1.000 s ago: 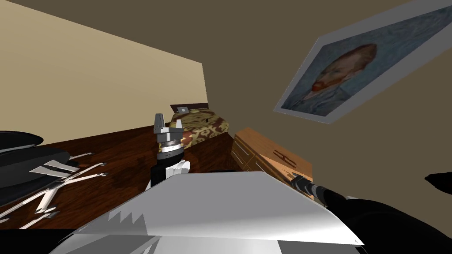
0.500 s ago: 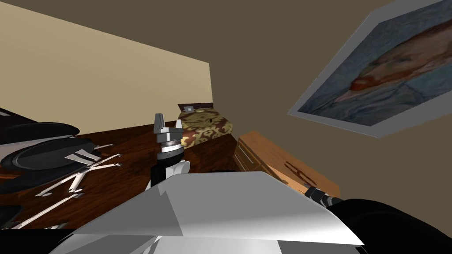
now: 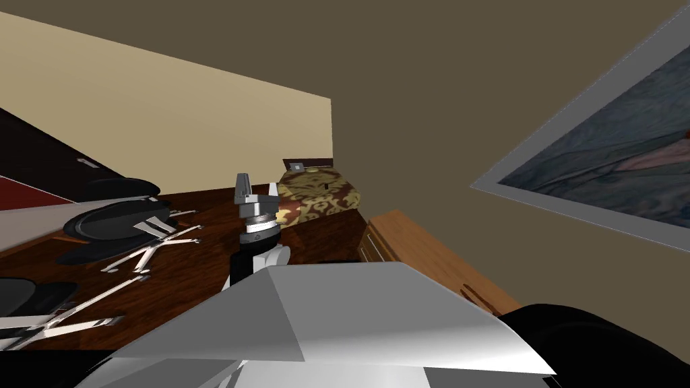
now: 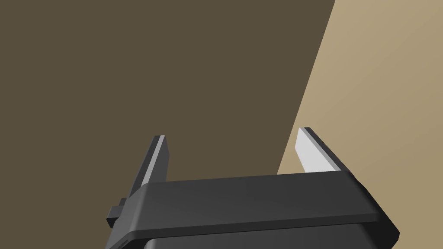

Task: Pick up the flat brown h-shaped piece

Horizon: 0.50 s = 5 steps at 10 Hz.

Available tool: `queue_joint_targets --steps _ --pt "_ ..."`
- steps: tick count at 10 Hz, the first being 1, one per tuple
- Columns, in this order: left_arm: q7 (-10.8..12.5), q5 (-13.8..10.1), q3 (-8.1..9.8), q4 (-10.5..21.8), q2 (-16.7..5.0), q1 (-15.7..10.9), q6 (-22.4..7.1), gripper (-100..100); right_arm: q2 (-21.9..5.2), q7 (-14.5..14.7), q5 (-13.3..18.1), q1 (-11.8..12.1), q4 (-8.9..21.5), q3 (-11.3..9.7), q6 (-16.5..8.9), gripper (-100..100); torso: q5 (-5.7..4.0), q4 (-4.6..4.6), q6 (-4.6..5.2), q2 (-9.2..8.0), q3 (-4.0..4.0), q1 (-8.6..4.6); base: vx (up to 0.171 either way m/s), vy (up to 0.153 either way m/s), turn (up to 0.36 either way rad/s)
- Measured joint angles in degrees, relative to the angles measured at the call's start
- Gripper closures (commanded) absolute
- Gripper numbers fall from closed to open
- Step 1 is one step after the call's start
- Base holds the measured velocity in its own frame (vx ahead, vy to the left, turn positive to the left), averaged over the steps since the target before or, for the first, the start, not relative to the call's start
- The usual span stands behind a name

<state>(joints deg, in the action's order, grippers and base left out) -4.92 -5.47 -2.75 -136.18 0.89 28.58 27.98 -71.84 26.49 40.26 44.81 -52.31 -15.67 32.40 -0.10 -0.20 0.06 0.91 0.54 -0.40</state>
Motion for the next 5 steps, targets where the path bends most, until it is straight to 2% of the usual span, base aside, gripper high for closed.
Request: queue_joint_targets --steps 2,4,5 --pt "0.00 0.00 -0.01 0.00 0.01 -0.01 0.00 0 -1.41 -0.89 0.63 2.88 -1.67 -1.02 -0.96 -100 0.10 0.11 0.03 -0.46 -0.27 0.35 0.084 -0.038 0.113" --pt "0.00 0.00 -0.01 0.00 0.01 -0.01 0.00 0 -1.28 -0.54 1.34 2.87 0.00 -2.01 -0.37 -100 0.10 0.15 0.06 -0.63 -0.37 0.44 0.038 -0.018 0.025" --pt "0.00 0.00 -0.01 0.00 0.01 -0.02 0.00 0 -1.27 -0.46 1.37 2.86 0.11 -2.05 -0.26 0 0.11 0.18 0.07 -0.75 -0.44 0.49 0.005 -0.003 0.000"
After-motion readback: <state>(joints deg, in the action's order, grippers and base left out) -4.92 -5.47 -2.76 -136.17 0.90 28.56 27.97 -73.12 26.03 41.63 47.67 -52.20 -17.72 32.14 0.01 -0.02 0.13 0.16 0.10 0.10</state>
